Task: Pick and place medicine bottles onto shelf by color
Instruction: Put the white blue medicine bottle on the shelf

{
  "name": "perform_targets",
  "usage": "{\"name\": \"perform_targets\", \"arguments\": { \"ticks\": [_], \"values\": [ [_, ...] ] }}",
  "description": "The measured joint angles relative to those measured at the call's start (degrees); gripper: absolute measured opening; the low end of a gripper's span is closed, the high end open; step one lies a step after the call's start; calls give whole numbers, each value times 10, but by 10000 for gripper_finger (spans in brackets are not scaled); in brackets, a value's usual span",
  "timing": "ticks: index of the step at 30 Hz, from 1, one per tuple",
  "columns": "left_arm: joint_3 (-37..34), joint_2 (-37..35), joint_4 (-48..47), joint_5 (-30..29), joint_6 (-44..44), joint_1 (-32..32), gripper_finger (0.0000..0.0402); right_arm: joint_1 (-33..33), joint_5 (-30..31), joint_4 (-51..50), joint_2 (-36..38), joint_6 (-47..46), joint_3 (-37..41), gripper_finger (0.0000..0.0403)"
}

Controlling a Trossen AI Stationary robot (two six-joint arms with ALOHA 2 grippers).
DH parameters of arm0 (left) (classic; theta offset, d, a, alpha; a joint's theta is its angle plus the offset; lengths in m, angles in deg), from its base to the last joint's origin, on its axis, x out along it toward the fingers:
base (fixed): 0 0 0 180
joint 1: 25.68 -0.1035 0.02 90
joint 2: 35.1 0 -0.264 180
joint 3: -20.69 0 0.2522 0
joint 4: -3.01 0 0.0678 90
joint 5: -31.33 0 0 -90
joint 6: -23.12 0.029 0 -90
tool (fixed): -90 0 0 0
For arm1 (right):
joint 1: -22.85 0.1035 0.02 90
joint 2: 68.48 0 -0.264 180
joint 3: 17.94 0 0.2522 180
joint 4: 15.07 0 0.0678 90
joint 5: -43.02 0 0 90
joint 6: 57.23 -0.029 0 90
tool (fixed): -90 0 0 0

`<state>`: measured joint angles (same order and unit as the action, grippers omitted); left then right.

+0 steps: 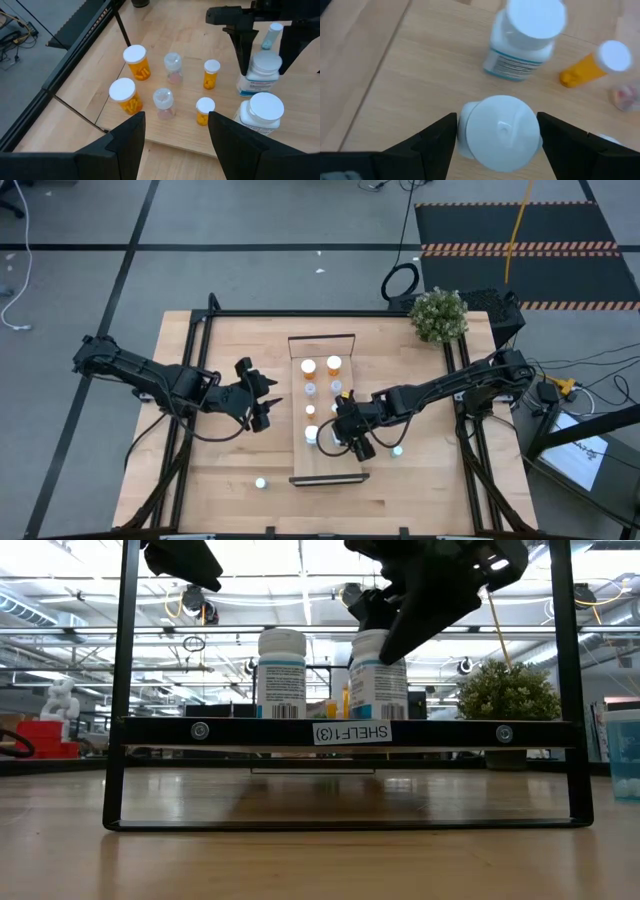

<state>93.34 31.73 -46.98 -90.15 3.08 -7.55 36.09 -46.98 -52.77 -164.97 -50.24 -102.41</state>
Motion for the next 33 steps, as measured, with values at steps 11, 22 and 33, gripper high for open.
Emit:
{"name": "perform_targets", "arguments": {
  "ticks": [11,22,33],
  "values": [
    [0,0,0,0,0,0,218,0,4,2,0,-66,0,267],
    [0,0,0,0,1,0,218,0,4,2,0,-123,0,236],
    [0,0,0,0,1,0,218,0,18,2,0,-165,0,230]
  ]
}}
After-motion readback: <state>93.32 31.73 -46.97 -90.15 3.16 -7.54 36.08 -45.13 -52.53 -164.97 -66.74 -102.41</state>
